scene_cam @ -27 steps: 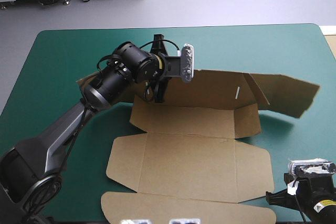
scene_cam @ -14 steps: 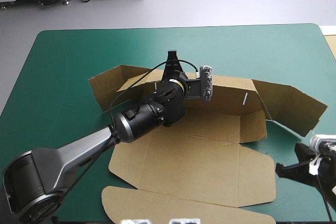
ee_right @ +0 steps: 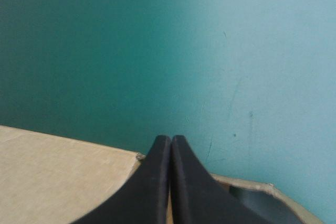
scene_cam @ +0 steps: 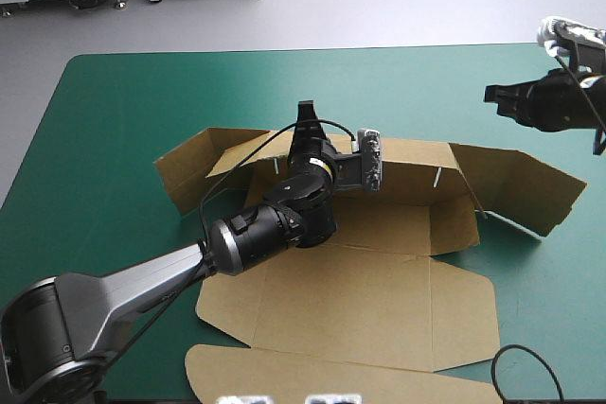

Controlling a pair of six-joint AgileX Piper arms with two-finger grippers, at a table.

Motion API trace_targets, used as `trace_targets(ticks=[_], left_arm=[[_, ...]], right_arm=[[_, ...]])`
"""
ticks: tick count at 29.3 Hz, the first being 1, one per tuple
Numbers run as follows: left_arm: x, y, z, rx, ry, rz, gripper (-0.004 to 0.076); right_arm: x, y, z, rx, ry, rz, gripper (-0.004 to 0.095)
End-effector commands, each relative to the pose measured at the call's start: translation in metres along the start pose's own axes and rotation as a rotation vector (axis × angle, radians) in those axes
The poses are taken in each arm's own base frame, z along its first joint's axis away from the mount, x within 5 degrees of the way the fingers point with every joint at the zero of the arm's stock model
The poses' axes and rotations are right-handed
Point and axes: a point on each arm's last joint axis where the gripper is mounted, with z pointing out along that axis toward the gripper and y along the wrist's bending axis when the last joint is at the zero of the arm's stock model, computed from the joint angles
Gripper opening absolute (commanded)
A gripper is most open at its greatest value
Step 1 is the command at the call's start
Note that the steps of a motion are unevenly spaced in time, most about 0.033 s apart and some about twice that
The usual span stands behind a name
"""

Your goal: Fold the box

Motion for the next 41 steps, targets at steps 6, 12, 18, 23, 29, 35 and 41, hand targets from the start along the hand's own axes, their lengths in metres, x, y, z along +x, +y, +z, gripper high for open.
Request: trace_targets(ticks=[6, 12, 18, 23, 29, 35, 41], left_arm=[[0.004, 0.024, -0.024, -0.084, -0.048, -0.045, -0.0009], [0.004, 0.024, -0.024, -0.083, -0.046, -0.068, -0.0009], [0.005, 0.024, -0.024, -0.084, -0.045, -0.087, -0.0009], [0.004, 0.023, -0.023, -0.083, -0.044, -0.086, -0.0009], [0.004, 0.023, -0.023, -0.081, -0.048, -0.133, -0.0009], [0.004, 0.023, -0.023, -0.080, -0.052, -0.204, -0.0009], [0.004, 0.023, -0.023, -0.080, -0.053, -0.215, -0.0009]], right_arm=[[-0.014, -0.028, 0.052, 0.059, 0.194, 0.029, -0.0013], [-0.007, -0.034, 0.054, 0.102, 0.221, 0.006, -0.0018], [0.016, -0.038, 0.067, 0.064, 0.307, 0.013, -0.0018], [0.032, -0.034, 0.067, 0.008, 0.333, 0.012, -0.0018], [0.051, -0.032, 0.065, -0.027, 0.366, 0.009, -0.0018], [0.055, -0.038, 0.054, 0.041, 0.362, -0.017, -0.0018], [0.053, -0.073, 0.037, 0.110, 0.313, 0.073, -0.0019]])
